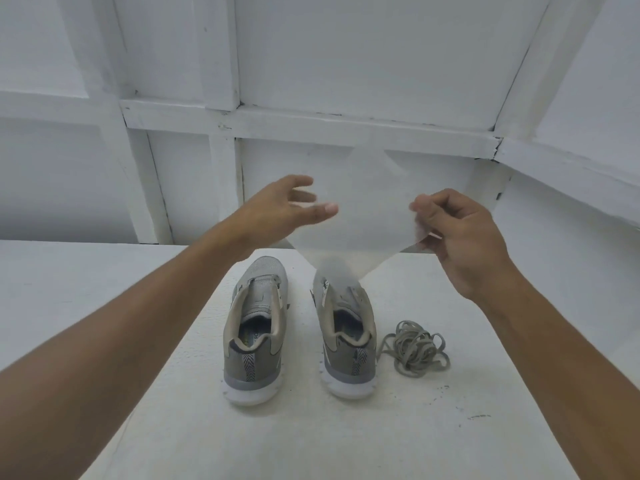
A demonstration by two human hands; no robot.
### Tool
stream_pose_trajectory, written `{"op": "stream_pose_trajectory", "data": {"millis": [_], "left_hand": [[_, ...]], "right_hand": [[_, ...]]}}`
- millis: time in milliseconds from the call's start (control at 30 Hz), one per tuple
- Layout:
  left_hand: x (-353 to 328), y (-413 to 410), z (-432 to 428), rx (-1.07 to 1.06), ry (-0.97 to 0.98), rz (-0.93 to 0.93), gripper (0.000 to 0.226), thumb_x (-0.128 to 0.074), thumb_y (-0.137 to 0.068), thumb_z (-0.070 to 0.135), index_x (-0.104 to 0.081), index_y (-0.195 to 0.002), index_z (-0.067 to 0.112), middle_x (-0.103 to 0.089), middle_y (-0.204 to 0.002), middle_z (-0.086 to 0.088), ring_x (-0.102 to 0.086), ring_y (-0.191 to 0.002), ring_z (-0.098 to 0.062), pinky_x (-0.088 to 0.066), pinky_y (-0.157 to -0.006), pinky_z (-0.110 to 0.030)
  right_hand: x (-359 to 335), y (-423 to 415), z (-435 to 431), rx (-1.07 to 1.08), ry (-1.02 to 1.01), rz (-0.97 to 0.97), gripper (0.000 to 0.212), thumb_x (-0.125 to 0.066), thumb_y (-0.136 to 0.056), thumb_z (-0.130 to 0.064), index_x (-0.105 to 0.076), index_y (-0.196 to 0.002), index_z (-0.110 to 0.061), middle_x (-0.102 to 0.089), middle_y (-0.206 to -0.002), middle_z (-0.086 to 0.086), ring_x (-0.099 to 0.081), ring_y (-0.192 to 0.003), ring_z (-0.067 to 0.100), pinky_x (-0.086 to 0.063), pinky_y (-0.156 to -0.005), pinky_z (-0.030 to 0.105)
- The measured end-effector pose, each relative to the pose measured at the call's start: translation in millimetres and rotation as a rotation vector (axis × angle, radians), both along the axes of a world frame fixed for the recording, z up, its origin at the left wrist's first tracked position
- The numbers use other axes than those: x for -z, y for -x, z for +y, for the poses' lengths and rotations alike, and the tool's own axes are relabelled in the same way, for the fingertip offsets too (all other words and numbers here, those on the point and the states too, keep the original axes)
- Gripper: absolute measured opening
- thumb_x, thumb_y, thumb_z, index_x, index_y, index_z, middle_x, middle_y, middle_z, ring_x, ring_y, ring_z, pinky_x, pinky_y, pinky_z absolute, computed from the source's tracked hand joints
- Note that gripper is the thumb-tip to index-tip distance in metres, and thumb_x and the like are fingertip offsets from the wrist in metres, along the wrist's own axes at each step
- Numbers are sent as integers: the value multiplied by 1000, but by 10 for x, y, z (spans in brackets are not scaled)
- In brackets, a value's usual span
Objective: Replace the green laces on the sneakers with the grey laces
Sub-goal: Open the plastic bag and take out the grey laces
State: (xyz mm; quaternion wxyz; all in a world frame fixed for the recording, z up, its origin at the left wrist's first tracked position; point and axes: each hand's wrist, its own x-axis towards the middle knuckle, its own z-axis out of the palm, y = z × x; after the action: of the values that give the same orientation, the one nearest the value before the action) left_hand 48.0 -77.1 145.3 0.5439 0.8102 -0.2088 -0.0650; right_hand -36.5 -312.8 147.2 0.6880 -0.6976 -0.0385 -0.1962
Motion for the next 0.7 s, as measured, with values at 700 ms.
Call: {"op": "stream_pose_trajectory", "data": {"millis": [700], "left_hand": [[834,-626,-1334,-166,86,290,41,-66,-83,-5,-43,-111,14,-64,-106,-21,-72,-80,-30,-59,-81,-42]], "right_hand": [[976,-721,-1514,381,-211,483,11,-65,-89,-8,-64,-98,-1,-58,-85,7,-55,-68,18,-55,-57,24]]}}
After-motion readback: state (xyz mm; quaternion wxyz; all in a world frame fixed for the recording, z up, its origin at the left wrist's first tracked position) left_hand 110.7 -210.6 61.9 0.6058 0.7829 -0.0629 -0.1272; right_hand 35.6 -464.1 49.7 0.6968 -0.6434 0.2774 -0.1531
